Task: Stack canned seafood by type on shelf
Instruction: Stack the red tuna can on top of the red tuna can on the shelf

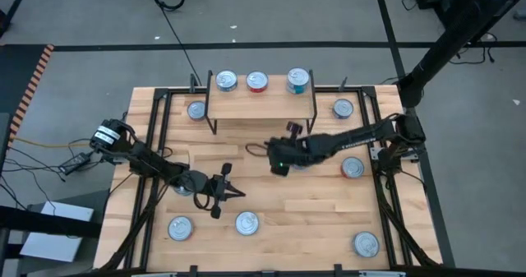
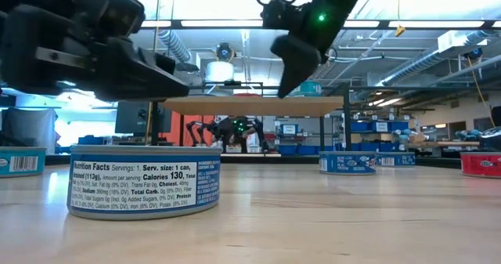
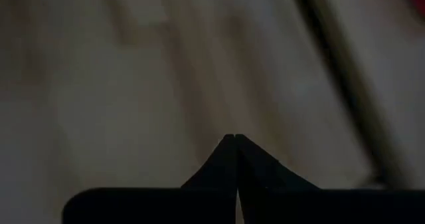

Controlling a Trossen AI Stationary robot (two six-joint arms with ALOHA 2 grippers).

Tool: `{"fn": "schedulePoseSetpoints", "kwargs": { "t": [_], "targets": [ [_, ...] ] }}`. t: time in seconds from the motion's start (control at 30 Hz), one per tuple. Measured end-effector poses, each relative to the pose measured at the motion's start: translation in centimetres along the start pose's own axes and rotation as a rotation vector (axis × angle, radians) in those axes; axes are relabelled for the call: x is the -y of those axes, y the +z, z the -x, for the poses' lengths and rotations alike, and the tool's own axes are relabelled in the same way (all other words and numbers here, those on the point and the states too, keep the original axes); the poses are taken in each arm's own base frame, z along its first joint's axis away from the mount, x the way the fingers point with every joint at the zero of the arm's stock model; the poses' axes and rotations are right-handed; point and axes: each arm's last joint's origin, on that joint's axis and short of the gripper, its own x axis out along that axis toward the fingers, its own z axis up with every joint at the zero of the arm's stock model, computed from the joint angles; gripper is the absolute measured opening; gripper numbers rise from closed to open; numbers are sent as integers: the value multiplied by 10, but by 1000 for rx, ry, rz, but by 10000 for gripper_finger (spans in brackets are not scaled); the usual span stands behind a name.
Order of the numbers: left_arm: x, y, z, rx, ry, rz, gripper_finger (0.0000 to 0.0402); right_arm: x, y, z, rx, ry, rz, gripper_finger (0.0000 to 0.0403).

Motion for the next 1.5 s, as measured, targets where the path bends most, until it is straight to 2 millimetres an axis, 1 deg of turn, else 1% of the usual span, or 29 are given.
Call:
{"fn": "schedulePoseSetpoints", "kwargs": {
  "t": [0.2, 0.3, 0.4, 0.6, 0.7, 0.8, 0.87, 0.97, 1.2, 1.27, 1.33, 1.5],
  "targets": [
    [17, 1, 4, 3, -53, -23, 2, -34, -11, 4, 140, 98, -91, 4],
    [24, 0, 6, -7, -64, -24, 2, -46, -17, 5, 195, 136, -118, 7],
    [28, -1, 7, -19, -57, -12, 2, -54, -21, 6, 244, 164, -136, 8],
    [24, -1, 8, -31, 110, -9, 2, -58, -22, 7, 281, 178, -172, 9],
    [22, -1, 8, -39, 172, -50, 2, -59, -20, 8, 301, 188, -190, 9],
    [18, 1, 8, -23, 258, -86, 2, -60, -17, 9, 312, 248, -255, 9],
    [13, 2, 8, -25, 336, -74, 2, -61, -16, 10, 302, 291, -299, 9],
    [6, 0, 7, -43, 410, -56, 2, -62, -17, 11, 297, 300, -339, 8],
    [4, 0, 6, -45, 422, -53, 2, -72, -21, 19, 316, 280, -333, 8],
    [4, 3, 6, -11, 424, -36, 2, -75, -22, 21, 322, 276, -327, 8],
    [4, 6, 6, 8, 425, -25, 2, -76, -23, 23, 330, 261, -328, 8],
    [4, 5, 6, -1, 424, -29, 2, -76, -23, 24, 349, 231, -347, 8]
  ]
}}
